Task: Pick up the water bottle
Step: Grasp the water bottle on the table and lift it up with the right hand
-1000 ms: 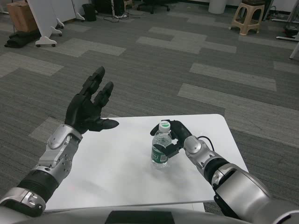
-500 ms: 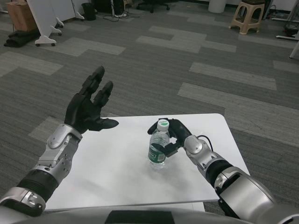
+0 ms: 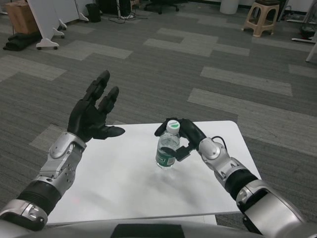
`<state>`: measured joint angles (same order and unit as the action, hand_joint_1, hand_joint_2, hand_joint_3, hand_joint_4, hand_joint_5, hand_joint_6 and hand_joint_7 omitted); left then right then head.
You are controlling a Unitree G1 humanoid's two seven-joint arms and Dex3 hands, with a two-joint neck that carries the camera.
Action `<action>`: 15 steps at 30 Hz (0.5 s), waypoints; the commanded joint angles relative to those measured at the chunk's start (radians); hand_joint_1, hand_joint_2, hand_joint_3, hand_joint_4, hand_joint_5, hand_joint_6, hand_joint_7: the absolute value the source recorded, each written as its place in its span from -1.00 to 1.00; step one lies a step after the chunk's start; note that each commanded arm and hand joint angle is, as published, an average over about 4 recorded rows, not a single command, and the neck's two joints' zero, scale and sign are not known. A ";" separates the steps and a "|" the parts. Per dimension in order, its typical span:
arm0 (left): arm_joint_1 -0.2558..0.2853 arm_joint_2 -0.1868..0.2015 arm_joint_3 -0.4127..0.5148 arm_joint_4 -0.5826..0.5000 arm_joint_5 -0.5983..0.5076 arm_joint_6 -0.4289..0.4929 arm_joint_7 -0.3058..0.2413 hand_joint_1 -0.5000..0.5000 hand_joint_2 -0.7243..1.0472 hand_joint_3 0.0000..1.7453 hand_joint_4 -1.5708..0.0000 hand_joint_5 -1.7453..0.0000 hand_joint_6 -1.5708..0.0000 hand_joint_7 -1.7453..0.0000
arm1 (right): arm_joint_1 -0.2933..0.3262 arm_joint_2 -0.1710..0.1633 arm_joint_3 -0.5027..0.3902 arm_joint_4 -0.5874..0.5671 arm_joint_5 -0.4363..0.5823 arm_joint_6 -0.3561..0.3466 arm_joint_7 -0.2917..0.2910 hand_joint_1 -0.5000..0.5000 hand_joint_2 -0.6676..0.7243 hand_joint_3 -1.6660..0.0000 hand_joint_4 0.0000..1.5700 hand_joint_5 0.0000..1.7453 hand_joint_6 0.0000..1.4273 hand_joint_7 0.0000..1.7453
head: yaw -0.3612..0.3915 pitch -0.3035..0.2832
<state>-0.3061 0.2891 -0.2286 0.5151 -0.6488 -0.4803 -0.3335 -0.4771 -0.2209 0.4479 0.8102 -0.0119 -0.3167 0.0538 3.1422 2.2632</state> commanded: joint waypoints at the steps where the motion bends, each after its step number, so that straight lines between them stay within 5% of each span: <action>1: -0.011 0.008 0.005 0.006 -0.011 -0.004 0.004 -1.00 0.20 -0.90 1.00 1.00 1.00 1.00 | 0.002 -0.021 -0.038 -0.085 -0.007 0.002 0.034 -0.92 -0.82 -0.62 0.93 0.89 0.84 0.04 | -0.001 0.000; 8: -0.011 0.008 0.005 0.006 -0.009 -0.004 0.004 -1.00 0.20 -0.90 1.00 1.00 1.00 1.00 | 0.028 -0.043 -0.117 -0.212 -0.047 0.050 0.123 -0.92 -0.77 -0.62 0.89 0.89 0.84 0.04 | -0.007 0.002; 15: -0.011 0.008 0.006 0.006 -0.009 -0.004 0.004 -1.00 0.20 -0.90 1.00 1.00 1.00 1.00 | 0.066 -0.067 -0.198 -0.349 -0.069 0.075 0.153 -0.92 -0.73 -0.62 0.86 0.89 0.84 0.04 | -0.019 0.004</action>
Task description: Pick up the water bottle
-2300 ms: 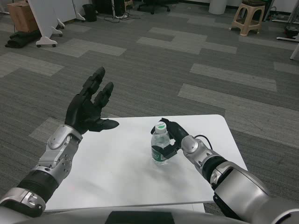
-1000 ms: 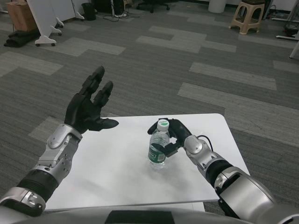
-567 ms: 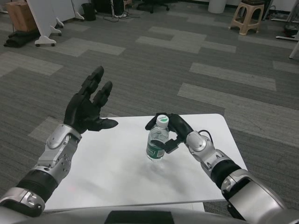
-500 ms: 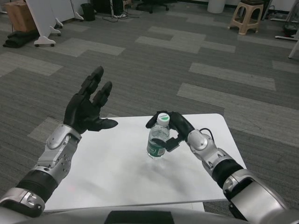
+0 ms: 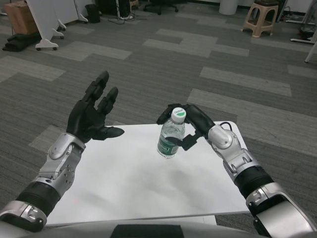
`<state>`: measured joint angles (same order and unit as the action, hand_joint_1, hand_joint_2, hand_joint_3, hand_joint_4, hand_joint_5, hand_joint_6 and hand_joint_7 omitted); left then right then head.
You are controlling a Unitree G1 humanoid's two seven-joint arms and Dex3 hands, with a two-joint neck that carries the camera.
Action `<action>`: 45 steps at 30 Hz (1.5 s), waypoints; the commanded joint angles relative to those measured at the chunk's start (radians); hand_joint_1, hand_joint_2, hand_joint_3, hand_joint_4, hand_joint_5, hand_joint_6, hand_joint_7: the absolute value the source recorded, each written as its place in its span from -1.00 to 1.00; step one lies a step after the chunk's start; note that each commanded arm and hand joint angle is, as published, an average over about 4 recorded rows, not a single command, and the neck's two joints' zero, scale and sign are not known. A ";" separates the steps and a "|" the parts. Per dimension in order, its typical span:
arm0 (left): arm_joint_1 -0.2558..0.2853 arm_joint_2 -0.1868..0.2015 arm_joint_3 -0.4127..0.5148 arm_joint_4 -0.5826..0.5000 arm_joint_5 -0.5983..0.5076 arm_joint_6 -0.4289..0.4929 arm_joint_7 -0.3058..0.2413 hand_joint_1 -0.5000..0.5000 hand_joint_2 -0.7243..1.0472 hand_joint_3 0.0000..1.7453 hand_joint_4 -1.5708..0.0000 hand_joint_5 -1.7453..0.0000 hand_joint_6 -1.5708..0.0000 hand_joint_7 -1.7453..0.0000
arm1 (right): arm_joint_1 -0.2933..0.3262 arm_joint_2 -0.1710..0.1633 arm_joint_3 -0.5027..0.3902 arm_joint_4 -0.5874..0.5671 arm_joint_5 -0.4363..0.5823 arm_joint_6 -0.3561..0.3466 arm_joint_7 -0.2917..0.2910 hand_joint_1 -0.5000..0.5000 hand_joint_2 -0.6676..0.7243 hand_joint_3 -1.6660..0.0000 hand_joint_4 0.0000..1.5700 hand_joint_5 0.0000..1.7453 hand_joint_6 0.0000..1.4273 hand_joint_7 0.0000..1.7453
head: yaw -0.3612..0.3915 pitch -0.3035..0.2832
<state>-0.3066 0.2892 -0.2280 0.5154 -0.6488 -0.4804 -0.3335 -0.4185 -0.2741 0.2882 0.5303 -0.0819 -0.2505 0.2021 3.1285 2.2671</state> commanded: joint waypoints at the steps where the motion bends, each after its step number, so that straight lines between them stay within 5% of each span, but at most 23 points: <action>1: -0.011 0.008 0.006 0.006 -0.009 -0.004 0.004 -1.00 0.20 -0.90 1.00 1.00 1.00 1.00 | 0.013 -0.019 -0.048 -0.093 -0.001 0.013 0.007 -0.92 -0.73 -0.62 0.85 0.86 0.84 0.04 | -0.008 0.000; 15: -0.011 0.008 0.006 0.006 -0.008 -0.004 0.004 -1.00 0.20 -0.90 1.00 1.00 1.00 1.00 | 0.073 -0.053 -0.132 -0.234 -0.026 0.042 0.011 -0.92 -0.73 -0.57 0.85 0.78 0.84 0.04 | -0.015 -0.001; 45: -0.012 0.008 0.009 0.006 -0.008 -0.004 0.004 -1.00 0.20 -0.90 1.00 1.00 1.00 1.00 | 0.079 -0.062 -0.130 -0.241 -0.033 0.048 0.016 -0.92 -0.73 -0.62 0.85 0.78 0.84 0.04 | -0.014 -0.006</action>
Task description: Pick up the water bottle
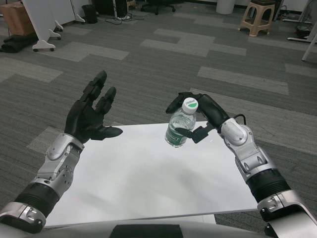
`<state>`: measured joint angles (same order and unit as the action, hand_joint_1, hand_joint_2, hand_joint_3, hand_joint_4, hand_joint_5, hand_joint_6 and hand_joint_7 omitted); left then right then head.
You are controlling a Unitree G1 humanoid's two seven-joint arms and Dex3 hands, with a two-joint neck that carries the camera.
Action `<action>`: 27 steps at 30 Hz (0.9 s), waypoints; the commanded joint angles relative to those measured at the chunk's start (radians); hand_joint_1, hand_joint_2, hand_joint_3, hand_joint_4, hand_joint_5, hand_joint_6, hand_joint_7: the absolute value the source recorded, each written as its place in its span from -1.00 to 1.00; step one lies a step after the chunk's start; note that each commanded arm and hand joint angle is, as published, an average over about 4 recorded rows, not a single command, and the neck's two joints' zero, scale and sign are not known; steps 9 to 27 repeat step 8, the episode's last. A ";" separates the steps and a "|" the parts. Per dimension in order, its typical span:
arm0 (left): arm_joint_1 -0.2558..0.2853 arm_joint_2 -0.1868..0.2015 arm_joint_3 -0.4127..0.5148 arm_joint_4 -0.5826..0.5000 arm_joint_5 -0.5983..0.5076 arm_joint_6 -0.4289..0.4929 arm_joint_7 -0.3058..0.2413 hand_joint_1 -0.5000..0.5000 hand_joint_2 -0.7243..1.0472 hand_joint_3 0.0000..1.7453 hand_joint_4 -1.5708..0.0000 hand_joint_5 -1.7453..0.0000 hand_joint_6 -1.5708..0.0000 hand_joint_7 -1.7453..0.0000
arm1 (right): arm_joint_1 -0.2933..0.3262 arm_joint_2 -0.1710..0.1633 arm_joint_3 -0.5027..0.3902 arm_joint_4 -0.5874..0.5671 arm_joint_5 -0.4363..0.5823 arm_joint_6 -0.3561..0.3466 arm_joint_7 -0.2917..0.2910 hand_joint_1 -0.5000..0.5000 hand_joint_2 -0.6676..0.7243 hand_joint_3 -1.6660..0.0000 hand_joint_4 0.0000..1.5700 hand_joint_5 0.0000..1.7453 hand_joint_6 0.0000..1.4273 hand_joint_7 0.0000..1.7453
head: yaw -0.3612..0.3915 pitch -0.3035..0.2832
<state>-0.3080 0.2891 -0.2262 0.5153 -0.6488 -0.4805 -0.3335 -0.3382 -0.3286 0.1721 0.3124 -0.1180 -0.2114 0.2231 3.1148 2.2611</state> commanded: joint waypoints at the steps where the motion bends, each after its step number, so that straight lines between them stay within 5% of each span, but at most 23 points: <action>1: -0.011 0.008 0.007 0.006 -0.008 -0.004 0.004 -1.00 0.20 -0.90 1.00 1.00 1.00 1.00 | -0.001 -0.007 -0.014 -0.023 0.003 0.009 -0.005 -0.92 -0.73 -0.62 0.85 0.78 0.84 0.04 | 0.000 0.000; 27: -0.011 0.008 0.006 0.006 -0.008 -0.004 0.004 -1.00 0.20 -0.90 1.00 1.00 1.00 1.00 | 0.002 -0.007 -0.015 -0.029 0.004 0.009 -0.005 -0.92 -0.73 -0.56 0.85 0.85 0.84 0.04 | -0.002 0.002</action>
